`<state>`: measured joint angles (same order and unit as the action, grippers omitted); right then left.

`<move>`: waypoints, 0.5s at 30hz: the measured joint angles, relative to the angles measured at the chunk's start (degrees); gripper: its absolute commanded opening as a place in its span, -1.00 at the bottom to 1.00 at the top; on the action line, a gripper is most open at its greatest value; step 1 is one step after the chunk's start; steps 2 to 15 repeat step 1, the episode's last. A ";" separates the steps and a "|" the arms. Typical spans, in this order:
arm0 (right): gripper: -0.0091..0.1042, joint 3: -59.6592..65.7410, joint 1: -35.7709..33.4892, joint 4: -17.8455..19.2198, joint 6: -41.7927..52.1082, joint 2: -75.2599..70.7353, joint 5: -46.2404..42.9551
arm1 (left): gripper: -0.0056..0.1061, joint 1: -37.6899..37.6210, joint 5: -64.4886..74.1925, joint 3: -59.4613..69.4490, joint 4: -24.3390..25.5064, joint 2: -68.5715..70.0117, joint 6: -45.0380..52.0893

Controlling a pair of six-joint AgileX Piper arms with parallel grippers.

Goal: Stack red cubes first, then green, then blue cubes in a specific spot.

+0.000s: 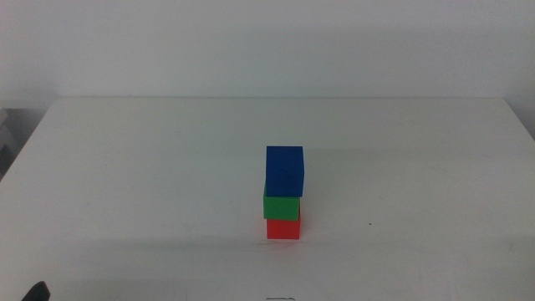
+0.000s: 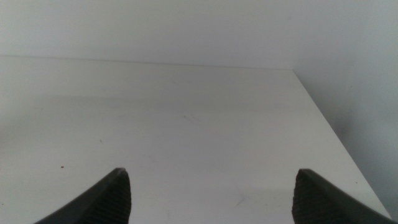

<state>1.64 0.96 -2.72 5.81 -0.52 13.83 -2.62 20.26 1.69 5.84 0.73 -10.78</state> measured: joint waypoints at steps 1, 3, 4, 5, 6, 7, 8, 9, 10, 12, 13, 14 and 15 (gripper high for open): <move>0.34 0.00 0.00 0.00 0.00 0.00 0.00 | 0.78 0.00 0.06 0.00 0.00 0.00 0.00; 0.34 0.00 0.00 0.00 0.00 0.00 0.00 | 0.78 0.00 0.06 0.00 0.00 0.00 0.00; 0.34 0.00 0.00 0.00 0.00 0.00 0.00 | 0.78 0.00 0.06 0.00 0.00 0.00 0.00; 0.34 0.00 0.00 0.00 0.00 0.00 0.00 | 0.78 0.00 0.06 0.00 0.00 0.00 0.00; 0.34 0.00 0.00 0.00 0.00 0.00 0.00 | 0.78 0.00 0.06 0.00 0.00 0.00 0.00; 0.34 0.00 0.00 0.00 0.00 0.00 0.00 | 0.78 0.00 0.06 0.00 0.00 0.00 0.00; 0.34 0.00 0.00 0.00 0.00 0.00 0.00 | 0.78 0.00 0.06 0.00 0.00 0.00 0.00; 0.34 0.00 0.00 0.00 0.00 0.00 0.00 | 0.78 0.00 0.06 0.00 0.00 0.00 0.00; 0.34 0.00 0.00 0.00 0.00 0.00 0.00 | 0.78 0.00 0.06 0.00 0.00 0.00 0.00; 0.34 0.00 0.00 0.00 0.00 0.00 0.00 | 0.78 0.00 0.06 0.00 0.00 0.00 0.00; 0.34 0.00 0.00 0.00 0.00 0.00 0.00 | 0.78 0.00 0.06 0.00 0.00 0.00 0.00; 0.34 0.00 0.00 0.00 0.00 0.00 0.00 | 0.78 0.00 0.06 0.00 0.00 0.00 0.00; 0.34 0.00 0.00 0.00 0.00 0.00 0.00 | 0.78 0.00 0.06 0.00 0.00 0.00 0.00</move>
